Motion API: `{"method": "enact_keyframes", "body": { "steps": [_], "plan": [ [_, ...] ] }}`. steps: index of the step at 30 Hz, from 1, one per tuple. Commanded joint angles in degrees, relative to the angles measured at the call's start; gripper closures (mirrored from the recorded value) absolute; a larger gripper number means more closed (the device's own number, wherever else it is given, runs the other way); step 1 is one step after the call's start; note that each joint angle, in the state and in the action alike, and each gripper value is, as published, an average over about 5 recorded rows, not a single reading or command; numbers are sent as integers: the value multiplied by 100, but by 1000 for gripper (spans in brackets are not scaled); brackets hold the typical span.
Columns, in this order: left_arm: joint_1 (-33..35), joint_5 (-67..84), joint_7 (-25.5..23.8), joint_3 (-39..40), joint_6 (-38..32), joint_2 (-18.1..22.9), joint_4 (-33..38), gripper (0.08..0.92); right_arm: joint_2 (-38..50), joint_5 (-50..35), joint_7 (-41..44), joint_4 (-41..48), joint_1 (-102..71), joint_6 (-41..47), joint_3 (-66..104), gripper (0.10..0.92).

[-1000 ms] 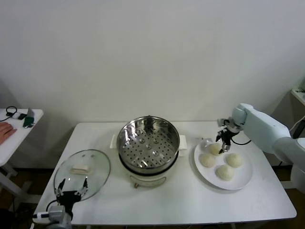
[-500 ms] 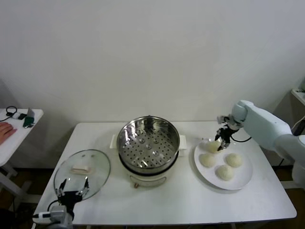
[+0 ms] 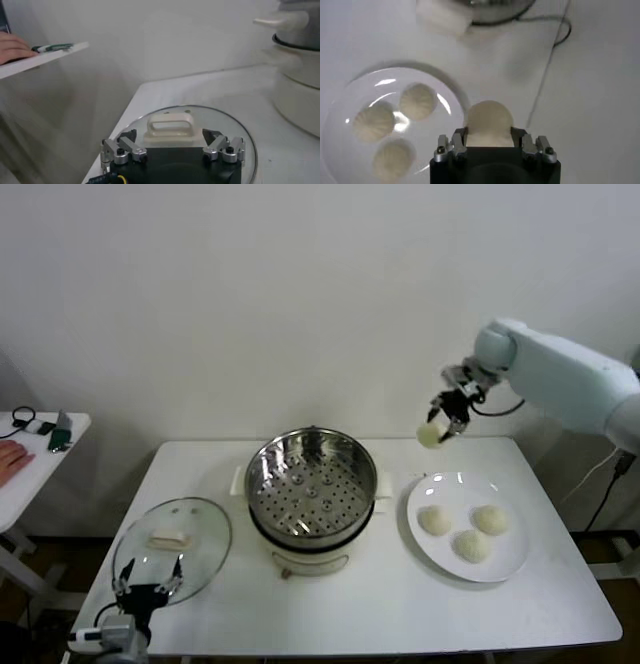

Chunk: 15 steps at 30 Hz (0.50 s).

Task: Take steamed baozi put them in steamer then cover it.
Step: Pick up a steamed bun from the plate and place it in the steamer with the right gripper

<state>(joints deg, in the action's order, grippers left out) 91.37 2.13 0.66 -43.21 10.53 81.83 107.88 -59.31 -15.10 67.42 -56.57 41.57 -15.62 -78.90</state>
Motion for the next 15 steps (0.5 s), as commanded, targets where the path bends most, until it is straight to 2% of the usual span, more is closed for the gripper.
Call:
{"method": "enact_keyframes", "body": {
  "steps": [1, 6, 15],
  "plan": [
    [-8, -14, 3, 10, 5, 32, 51, 177, -655, 186, -260, -1769, 1173, -1318, -461, 423],
    [-18, -18, 5, -15, 5, 79, 80, 177, -1189, 809, -581, -1518, 552, -1738, -350, 417],
    [23, -12, 0, -94, -11, 85, 113, 177, -2011, 2285, -1100, 65, -1018, -2373, 233, 414]
  ]
}}
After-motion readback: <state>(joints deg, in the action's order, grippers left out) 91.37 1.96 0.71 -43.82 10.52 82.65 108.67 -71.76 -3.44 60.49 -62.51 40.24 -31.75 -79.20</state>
